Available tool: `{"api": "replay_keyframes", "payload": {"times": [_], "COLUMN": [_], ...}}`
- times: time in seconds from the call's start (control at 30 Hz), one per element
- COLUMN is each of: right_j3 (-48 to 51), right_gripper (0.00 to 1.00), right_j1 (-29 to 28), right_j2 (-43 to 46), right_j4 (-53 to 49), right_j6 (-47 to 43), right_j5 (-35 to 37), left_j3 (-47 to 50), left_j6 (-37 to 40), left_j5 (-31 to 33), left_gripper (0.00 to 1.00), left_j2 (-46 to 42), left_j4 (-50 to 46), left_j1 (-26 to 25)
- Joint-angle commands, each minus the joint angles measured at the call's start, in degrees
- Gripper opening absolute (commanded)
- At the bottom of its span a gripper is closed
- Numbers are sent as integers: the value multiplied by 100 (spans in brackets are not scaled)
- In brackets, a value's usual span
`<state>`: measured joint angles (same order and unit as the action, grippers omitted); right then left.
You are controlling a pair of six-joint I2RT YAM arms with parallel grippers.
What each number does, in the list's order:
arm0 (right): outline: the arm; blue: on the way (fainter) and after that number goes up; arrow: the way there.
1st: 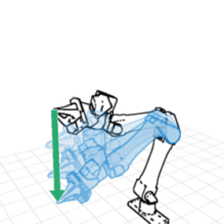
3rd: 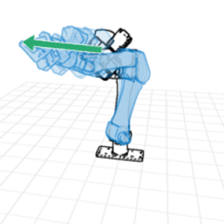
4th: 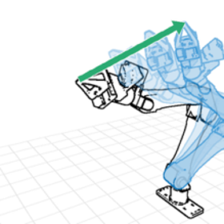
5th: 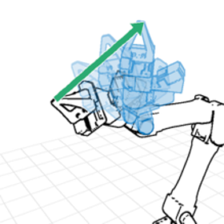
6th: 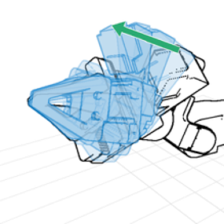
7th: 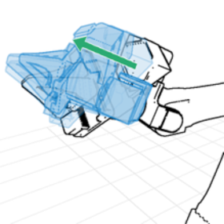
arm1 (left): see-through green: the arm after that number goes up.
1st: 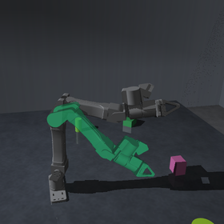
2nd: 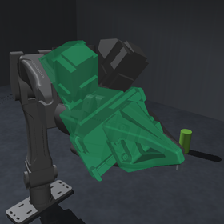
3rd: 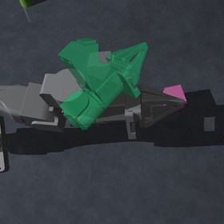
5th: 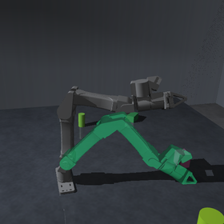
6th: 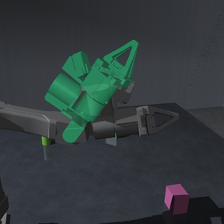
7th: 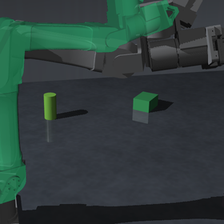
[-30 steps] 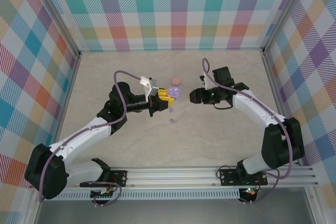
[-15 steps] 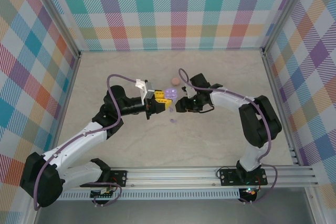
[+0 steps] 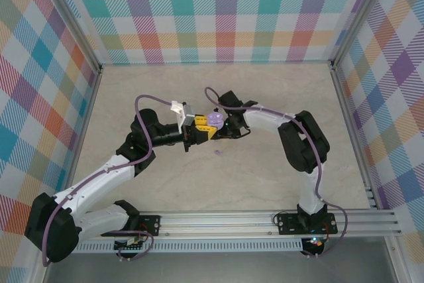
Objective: Insert the wireless bluetooth earbuds into the charging case
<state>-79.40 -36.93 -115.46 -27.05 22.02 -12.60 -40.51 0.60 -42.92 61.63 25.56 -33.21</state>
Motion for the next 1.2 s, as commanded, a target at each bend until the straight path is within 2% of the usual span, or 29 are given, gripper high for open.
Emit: {"api": "replay_keyframes", "payload": {"times": [0.0, 0.57, 0.8, 1.17], "right_j3": [-300, -1169, -1073, -393], "right_gripper": [46, 35, 25, 23], "right_j1": [-98, -456, -447, -73], "right_j2": [-162, -838, -690, -232], "right_j4": [-421, -1390, -1554, -1571], "right_j6": [81, -84, -192, -671], "right_j5": [372, 1433, 1793, 1979], "left_j3": [86, 62, 57, 27], "left_j6": [-80, -108, -89, -78], "left_j5": [-65, -45, -11, 11], "left_gripper": [21, 21, 21, 21], "left_j2": [-133, -116, -148, -158], "left_j4": [72, 65, -18, -89], "left_j1": [52, 52, 52, 52]}}
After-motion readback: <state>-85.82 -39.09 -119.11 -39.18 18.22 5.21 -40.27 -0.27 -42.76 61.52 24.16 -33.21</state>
